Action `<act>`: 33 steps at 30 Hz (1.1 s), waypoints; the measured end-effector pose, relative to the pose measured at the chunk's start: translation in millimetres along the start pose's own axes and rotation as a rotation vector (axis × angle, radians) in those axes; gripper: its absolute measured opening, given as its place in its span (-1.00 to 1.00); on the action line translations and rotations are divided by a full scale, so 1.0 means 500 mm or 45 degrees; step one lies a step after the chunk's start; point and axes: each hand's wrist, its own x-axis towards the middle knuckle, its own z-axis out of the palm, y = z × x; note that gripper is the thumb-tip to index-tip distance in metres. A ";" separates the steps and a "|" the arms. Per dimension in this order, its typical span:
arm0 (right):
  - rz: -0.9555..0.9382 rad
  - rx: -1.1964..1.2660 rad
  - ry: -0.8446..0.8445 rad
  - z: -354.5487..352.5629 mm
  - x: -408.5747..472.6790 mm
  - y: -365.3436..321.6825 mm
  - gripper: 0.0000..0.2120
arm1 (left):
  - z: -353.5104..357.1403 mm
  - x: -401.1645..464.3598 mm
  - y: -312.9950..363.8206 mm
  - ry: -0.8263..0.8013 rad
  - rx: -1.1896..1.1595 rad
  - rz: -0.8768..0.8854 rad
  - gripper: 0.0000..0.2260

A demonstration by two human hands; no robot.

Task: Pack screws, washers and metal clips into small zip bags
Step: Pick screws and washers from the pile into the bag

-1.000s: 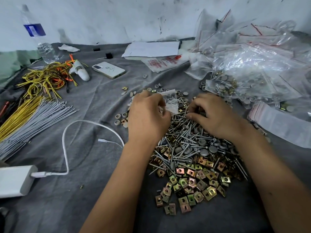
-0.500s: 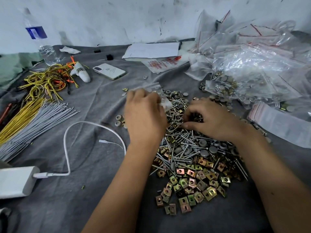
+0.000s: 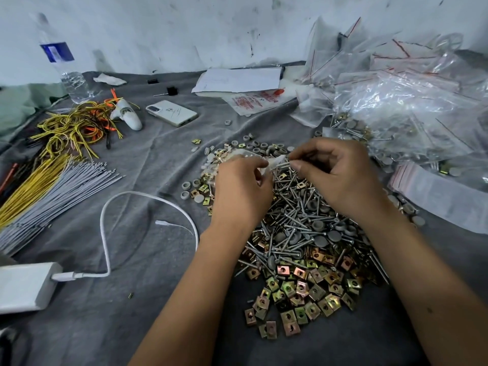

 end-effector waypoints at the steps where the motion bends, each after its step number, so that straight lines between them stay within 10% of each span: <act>1: -0.025 0.052 -0.002 0.003 -0.002 -0.003 -0.82 | 0.002 -0.001 0.001 -0.002 -0.040 -0.020 -0.86; 18: 0.039 0.011 -0.030 0.011 0.000 0.005 -0.87 | -0.008 0.008 0.019 -0.072 -0.798 -0.503 -0.80; 24: -0.048 -0.286 -0.077 0.009 -0.003 -0.001 -0.88 | -0.017 0.009 0.011 0.190 -0.360 -0.213 -0.77; 33: -0.239 -0.345 0.046 0.016 -0.004 -0.014 -0.84 | -0.007 0.009 0.010 0.065 -0.503 -0.213 -0.80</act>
